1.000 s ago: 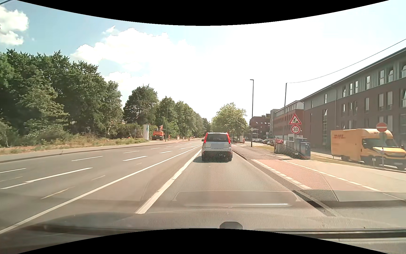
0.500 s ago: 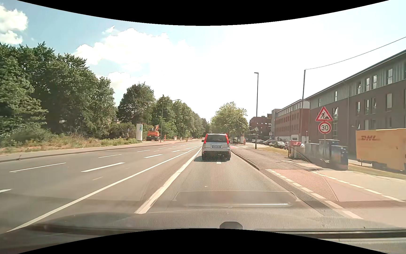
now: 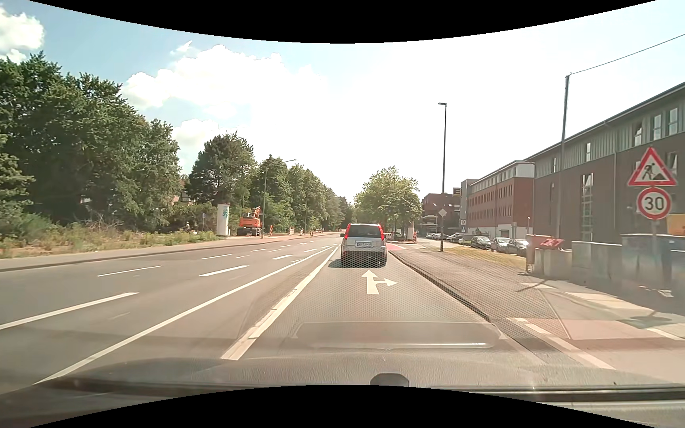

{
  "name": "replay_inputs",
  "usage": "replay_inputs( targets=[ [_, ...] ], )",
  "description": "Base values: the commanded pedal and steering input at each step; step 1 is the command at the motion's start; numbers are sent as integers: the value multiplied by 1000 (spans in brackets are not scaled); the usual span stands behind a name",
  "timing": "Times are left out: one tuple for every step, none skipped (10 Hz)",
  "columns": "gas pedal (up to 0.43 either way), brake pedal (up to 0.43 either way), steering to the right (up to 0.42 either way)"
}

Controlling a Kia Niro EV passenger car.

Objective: Follow the waypoints while adhering to traffic rules and regulations

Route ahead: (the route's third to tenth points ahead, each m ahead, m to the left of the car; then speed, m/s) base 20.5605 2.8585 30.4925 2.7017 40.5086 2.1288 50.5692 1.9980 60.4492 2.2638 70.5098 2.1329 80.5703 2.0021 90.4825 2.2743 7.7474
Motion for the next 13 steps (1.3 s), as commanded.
replay_inputs(
  targets=[
    [98, 18, 2],
    [98, 18, 1],
    [98, 18, 1],
    [98, 18, 1],
    [110, 18, 1],
    [110, 18, 1],
    [110, 18, 0],
    [110, 18, 0],
    [110, 18, 0],
    [110, 18, 0],
    [110, 18, 0],
    [110, 18, -1],
    [110, 18, -1]
  ],
)
